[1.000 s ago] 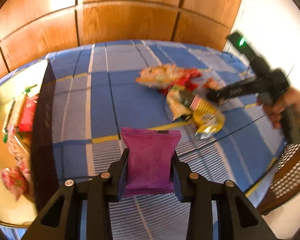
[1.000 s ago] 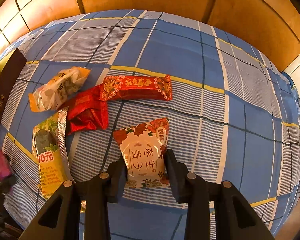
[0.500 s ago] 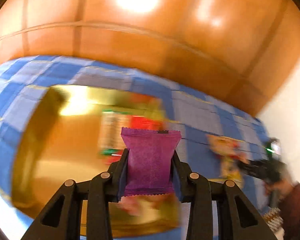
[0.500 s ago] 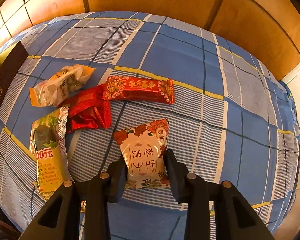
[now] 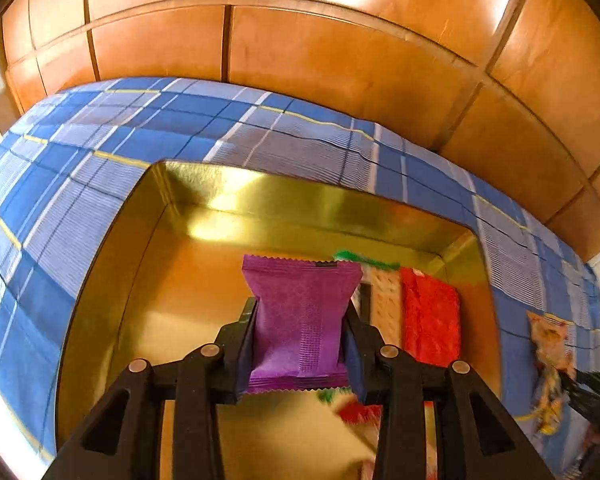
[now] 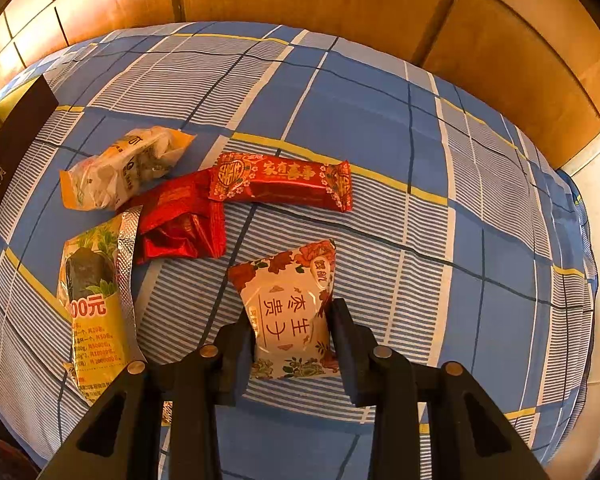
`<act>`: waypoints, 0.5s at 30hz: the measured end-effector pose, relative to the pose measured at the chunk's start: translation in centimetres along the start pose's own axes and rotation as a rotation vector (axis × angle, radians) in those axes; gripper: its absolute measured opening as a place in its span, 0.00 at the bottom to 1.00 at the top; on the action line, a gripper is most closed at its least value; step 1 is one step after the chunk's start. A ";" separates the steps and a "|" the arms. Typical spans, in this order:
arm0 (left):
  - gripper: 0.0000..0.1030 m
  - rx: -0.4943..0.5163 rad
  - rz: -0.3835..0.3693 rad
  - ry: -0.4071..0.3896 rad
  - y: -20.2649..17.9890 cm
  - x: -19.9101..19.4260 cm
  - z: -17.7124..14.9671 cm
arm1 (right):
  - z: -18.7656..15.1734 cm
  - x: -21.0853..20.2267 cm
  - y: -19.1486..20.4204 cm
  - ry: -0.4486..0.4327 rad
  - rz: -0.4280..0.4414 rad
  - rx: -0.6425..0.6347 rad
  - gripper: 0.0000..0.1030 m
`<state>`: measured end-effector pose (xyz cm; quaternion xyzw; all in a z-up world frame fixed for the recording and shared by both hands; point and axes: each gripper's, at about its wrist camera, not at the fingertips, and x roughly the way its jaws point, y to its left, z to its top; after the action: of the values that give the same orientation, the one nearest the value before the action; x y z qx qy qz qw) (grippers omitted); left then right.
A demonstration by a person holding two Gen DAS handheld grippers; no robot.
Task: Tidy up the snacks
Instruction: 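Carry the pink packet into the gold tray and open the left tool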
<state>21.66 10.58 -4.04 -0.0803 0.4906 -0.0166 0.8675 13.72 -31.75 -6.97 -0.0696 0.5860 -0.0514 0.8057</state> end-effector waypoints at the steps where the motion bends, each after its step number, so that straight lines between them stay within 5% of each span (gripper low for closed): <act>1: 0.38 -0.003 0.008 0.004 -0.1 0.6 0.4 | 0.0 -0.1 0.1 -0.001 -0.001 -0.002 0.35; 7: 0.49 -0.059 0.036 0.009 0.4 2.9 1.6 | 0.0 -0.1 0.0 -0.001 0.001 0.002 0.35; 15: 0.49 -0.052 0.108 -0.040 -0.5 -0.3 -1.7 | 0.1 0.1 0.1 -0.004 -0.011 -0.011 0.35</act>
<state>20.09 9.92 -4.58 -0.0764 0.4772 0.0447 0.8743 13.85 -31.70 -7.03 -0.0773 0.5842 -0.0523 0.8063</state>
